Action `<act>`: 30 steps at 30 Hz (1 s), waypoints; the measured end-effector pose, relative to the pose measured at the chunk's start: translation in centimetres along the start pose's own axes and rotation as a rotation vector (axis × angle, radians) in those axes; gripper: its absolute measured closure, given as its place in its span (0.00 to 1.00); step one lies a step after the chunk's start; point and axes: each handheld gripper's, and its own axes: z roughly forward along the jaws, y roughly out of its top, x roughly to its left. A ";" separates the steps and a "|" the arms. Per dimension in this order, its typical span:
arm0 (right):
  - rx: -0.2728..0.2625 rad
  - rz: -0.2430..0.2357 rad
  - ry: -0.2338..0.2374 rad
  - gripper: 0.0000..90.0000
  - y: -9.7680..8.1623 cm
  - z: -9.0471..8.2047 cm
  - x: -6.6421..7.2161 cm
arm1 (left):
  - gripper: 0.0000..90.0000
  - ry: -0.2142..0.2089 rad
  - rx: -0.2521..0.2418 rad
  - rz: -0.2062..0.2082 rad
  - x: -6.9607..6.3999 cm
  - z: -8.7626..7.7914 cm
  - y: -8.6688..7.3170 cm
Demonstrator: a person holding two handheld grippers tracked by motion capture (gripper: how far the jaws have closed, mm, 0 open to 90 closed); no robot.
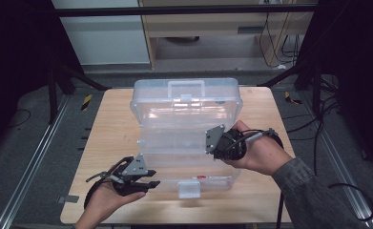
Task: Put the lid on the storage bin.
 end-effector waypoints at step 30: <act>-0.022 0.009 -0.007 0.93 -0.5 0.1 0.4 | 1.00 0.088 -0.272 -0.295 9.5 -7.9 4.8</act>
